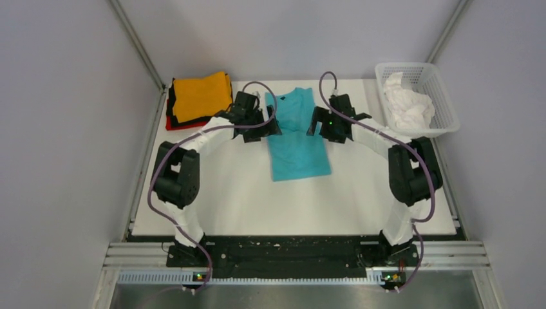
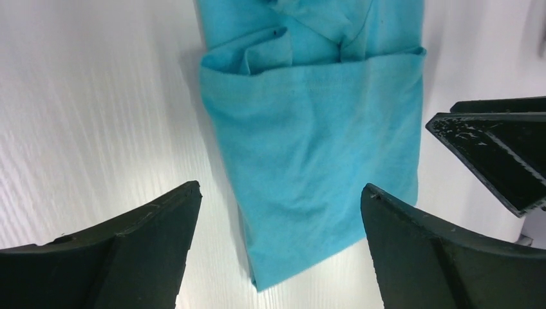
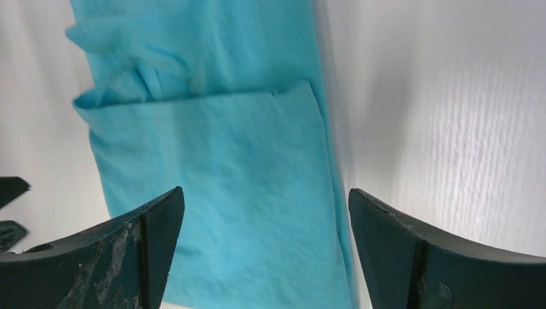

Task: Fold and stack the t-shirts
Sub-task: Fold the folded rectangular tshirt in 1/3 of the way, then grab one side of the 2/3 rectangular tshirt with both arms

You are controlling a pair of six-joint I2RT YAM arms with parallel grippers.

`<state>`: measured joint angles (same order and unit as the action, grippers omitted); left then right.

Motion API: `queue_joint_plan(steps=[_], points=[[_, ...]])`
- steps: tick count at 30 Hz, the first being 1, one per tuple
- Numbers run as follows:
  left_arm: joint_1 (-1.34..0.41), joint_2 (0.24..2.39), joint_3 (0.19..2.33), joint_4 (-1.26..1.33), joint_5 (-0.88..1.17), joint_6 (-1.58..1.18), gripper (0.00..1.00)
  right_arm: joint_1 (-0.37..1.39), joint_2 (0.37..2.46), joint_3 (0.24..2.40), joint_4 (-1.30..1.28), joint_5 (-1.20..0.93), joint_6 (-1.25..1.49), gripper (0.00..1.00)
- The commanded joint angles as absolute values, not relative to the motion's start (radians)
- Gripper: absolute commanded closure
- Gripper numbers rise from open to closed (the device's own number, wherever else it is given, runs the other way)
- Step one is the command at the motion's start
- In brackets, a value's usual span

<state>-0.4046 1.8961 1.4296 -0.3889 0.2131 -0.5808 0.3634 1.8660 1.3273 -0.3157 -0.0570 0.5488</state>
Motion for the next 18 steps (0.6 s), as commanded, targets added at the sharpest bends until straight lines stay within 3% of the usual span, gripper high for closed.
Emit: queue_joint_plan(steps=[1, 11, 18], points=[[-0.418, 1.72, 1.318, -0.358, 0.219, -0.606, 0.01, 0.358, 1.693, 1.186, -0.308, -0.056, 0.533, 0.03], [-0.518, 1.542, 0.94, -0.24, 0.199, -0.733, 0.01, 0.359, 1.543, 0.899, -0.296, -0.115, 0.54, 0.01], [-0.573, 1.582, 0.896, -0.188, 0.136, -0.782, 0.01, 0.357, 1.546, 0.82, -0.227, -0.112, 0.568, 0.06]])
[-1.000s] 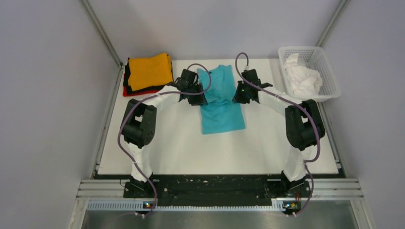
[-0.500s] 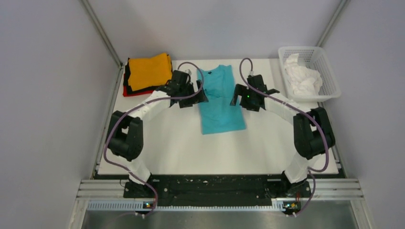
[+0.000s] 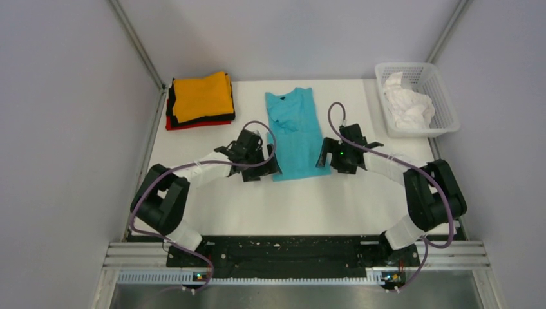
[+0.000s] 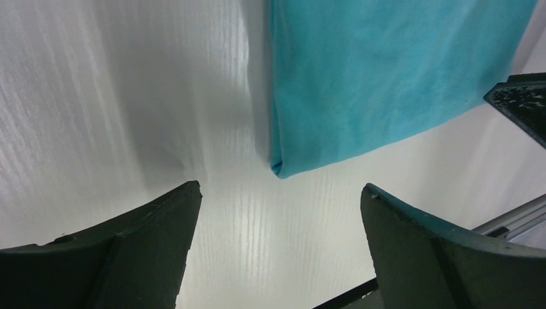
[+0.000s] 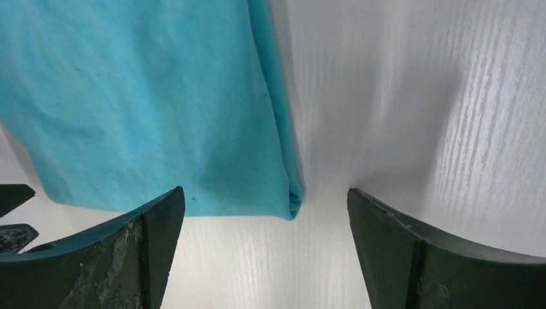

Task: Fold and stack the t-shirts
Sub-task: Grab one side of the 2/3 rectangular tshirt with both arms

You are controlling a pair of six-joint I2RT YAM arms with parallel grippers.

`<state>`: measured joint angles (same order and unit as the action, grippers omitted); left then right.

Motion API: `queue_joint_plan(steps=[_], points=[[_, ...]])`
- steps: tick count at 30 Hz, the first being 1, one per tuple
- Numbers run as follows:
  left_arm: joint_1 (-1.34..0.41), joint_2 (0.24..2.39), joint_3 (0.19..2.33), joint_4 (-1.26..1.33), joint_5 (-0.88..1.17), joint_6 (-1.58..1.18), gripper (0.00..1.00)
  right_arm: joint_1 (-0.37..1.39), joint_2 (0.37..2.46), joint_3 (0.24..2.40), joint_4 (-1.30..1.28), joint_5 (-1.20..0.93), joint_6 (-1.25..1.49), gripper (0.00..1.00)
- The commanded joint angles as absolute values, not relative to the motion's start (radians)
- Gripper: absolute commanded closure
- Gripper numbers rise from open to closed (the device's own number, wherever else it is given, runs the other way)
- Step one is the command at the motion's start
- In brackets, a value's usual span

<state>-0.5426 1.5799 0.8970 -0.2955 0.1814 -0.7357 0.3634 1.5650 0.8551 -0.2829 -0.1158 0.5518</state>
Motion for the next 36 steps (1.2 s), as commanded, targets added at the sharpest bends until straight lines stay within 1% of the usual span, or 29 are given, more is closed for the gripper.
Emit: queue_joint_plan(steps=[1, 2, 3, 5, 7, 10, 12, 13, 17, 21, 23, 26, 27, 28, 29, 32, 36], points=[[-0.579, 1.595, 0.894, -0.179, 0.132, -0.792, 0.05, 0.357, 1.548, 0.816, -0.225, -0.108, 0.566, 0.08], [-0.583, 1.606, 0.893, -0.175, 0.129, -0.801, 0.1, 0.357, 1.548, 0.812, -0.223, -0.106, 0.567, 0.13], [-0.587, 1.617, 0.897, -0.184, 0.117, -0.812, 0.16, 0.357, 1.546, 0.808, -0.219, -0.109, 0.563, 0.2], [-0.6, 1.637, 0.909, -0.215, 0.091, -0.823, 0.28, 0.356, 1.543, 0.802, -0.219, -0.112, 0.562, 0.29], [-0.614, 1.643, 0.91, -0.234, 0.069, -0.83, 0.37, 0.357, 1.533, 0.793, -0.219, -0.108, 0.561, 0.35], [-0.632, 1.638, 0.904, -0.246, 0.05, -0.838, 0.46, 0.357, 1.526, 0.784, -0.221, -0.105, 0.559, 0.43], [-0.638, 1.642, 0.901, -0.247, 0.043, -0.844, 0.49, 0.357, 1.526, 0.78, -0.218, -0.105, 0.559, 0.46], [-0.64, 1.647, 0.901, -0.245, 0.04, -0.849, 0.49, 0.358, 1.526, 0.779, -0.216, -0.103, 0.558, 0.5], [-0.642, 1.681, 0.913, -0.238, 0.05, -0.854, 0.57, 0.357, 1.536, 0.779, -0.214, -0.107, 0.556, 0.6], [-0.648, 1.709, 0.919, -0.231, 0.032, -0.862, 0.59, 0.356, 1.541, 0.777, -0.211, -0.108, 0.55, 0.64], [-0.647, 1.727, 0.928, -0.229, 0.023, -0.862, 0.62, 0.356, 1.549, 0.777, -0.209, -0.111, 0.551, 0.68], [-0.648, 1.761, 0.938, -0.224, 0.024, -0.868, 0.75, 0.358, 1.56, 0.771, -0.201, -0.115, 0.55, 0.75], [-0.648, 1.768, 0.939, -0.226, 0.023, -0.871, 0.81, 0.357, 1.563, 0.768, -0.199, -0.116, 0.55, 0.78], [-0.647, 1.775, 0.936, -0.224, 0.018, -0.875, 0.88, 0.356, 1.566, 0.764, -0.199, -0.118, 0.551, 0.83], [-0.648, 1.777, 0.933, -0.224, 0.017, -0.878, 0.99, 0.357, 1.567, 0.759, -0.196, -0.119, 0.551, 0.86], [-0.651, 1.764, 0.917, -0.229, 0.01, -0.871, 1.0, 0.357, 1.554, 0.744, -0.201, -0.128, 0.55, 0.99], [-0.686, 1.672, 0.856, -0.251, -0.082, -0.855, 1.0, 0.357, 1.499, 0.721, -0.239, -0.16, 0.531, 1.0]])
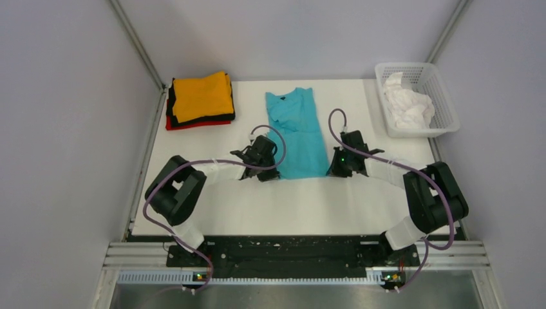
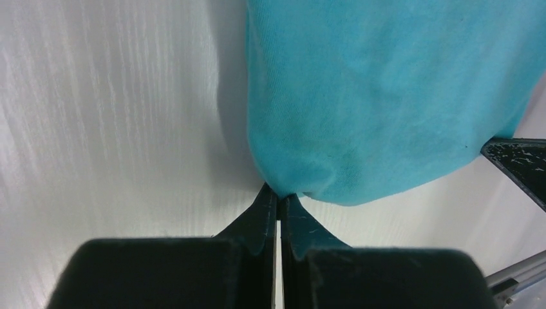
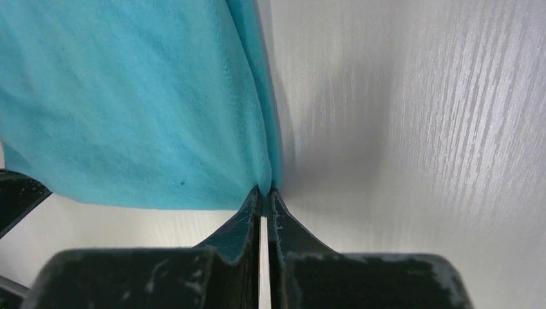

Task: Fold and stack the t-shirts
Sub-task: Grab one side of the 2/3 rectangular tshirt with both arms, then fold the long partially folded tshirt into a neat square

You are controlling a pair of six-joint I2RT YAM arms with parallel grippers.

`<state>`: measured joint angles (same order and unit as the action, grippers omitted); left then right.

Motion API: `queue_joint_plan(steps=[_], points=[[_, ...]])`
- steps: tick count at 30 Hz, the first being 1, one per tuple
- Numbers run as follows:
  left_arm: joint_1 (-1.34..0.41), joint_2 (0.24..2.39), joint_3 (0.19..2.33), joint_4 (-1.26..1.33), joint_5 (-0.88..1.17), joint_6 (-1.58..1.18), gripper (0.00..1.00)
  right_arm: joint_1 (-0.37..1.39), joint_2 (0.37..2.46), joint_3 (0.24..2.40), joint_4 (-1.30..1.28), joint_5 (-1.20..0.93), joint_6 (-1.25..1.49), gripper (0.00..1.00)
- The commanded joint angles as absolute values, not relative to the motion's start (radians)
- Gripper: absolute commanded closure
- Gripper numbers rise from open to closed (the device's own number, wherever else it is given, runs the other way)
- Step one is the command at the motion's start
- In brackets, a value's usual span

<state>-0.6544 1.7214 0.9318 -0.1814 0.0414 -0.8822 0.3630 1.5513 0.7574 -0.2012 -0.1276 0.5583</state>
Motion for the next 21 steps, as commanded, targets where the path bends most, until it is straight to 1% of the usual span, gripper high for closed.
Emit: queue_joint_plan(steps=[1, 4, 9, 13, 15, 18, 21], points=[[-0.697, 1.647, 0.835, -0.257, -0.091, -0.854, 1.0, 0.357, 1.486, 0.716, -0.251, -0.185, 0.524, 1.0], [-0.746, 1.556, 0.786, -0.284, -0.108, -0.866, 1.0, 0.359, 1.444, 0.684, -0.279, -0.284, 0.507, 1.0], [-0.841, 1.412, 0.693, -0.378, -0.127, -0.94, 1.0, 0.39, 1.326, 0.602, -0.394, -0.34, 0.512, 1.0], [-0.909, 1.252, 0.618, -0.42, -0.068, -1.004, 1.0, 0.459, 1.19, 0.557, -0.497, -0.407, 0.562, 1.0], [-0.927, 1.17, 0.605, -0.42, -0.023, -1.011, 1.0, 0.501, 1.122, 0.567, -0.533, -0.435, 0.594, 1.0], [-0.936, 1.079, 0.614, -0.404, 0.049, -0.992, 1.0, 0.51, 1.059, 0.622, -0.576, -0.459, 0.618, 1.0], [-0.933, 1.03, 0.653, -0.425, 0.033, -0.963, 1.0, 0.509, 1.05, 0.735, -0.623, -0.411, 0.615, 1.0]])
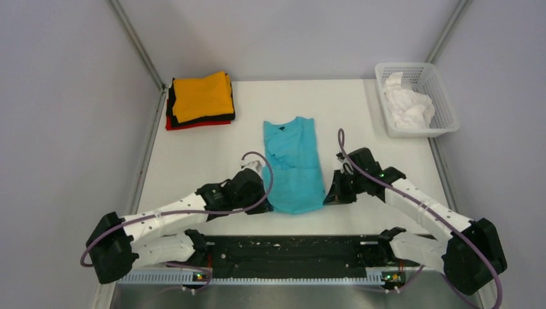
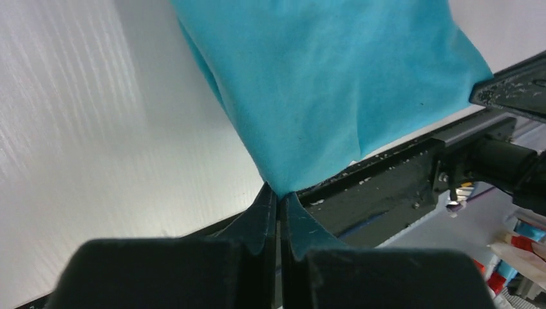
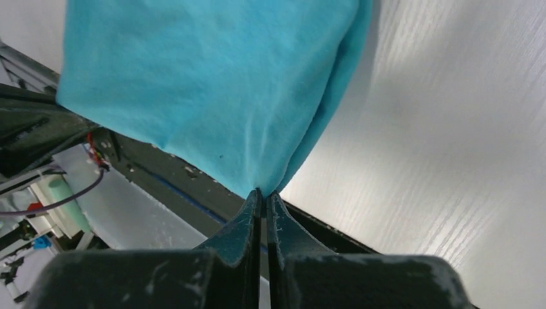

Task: Fold and stack the t-shirts
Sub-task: Fold the long partially folded tshirt into a neat square

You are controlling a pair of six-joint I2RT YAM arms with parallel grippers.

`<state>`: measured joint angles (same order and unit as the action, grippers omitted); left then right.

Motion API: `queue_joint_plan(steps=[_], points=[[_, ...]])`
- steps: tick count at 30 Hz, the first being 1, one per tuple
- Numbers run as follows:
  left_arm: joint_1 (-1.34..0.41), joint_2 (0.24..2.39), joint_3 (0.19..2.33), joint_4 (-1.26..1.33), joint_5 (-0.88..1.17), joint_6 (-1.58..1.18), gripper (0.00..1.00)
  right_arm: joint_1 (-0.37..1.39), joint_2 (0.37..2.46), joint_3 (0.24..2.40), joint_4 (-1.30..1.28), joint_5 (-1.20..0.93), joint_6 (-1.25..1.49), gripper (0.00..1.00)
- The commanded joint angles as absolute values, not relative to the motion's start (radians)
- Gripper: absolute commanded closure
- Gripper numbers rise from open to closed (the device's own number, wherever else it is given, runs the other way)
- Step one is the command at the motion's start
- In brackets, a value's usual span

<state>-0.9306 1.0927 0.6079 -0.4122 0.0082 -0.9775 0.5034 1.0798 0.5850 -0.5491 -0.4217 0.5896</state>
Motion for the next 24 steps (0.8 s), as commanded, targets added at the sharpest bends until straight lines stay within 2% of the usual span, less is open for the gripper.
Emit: queue_joint_plan(steps=[1, 8, 14, 24], points=[[-0.929, 1.019, 0.667, -0.424, 0.024, -0.948, 1.0, 0.509, 1.057, 0.777, -0.634, -0.393, 0.609, 1.0], [-0.726, 1.03, 0.813, -0.384, 0.111, -0.752, 1.0, 0.409, 1.184, 0.973, -0.593, -0.372, 0.575, 1.0], [-0.584, 1.172, 0.94, -0.296, 0.205, -0.652, 1.0, 0.357, 1.284, 1.101, -0.453, -0.37, 0.595, 1.0], [-0.364, 1.418, 1.084, -0.18, 0.416, -0.642, 1.0, 0.324, 1.459, 1.257, -0.325, -0.413, 0.64, 1.0]])
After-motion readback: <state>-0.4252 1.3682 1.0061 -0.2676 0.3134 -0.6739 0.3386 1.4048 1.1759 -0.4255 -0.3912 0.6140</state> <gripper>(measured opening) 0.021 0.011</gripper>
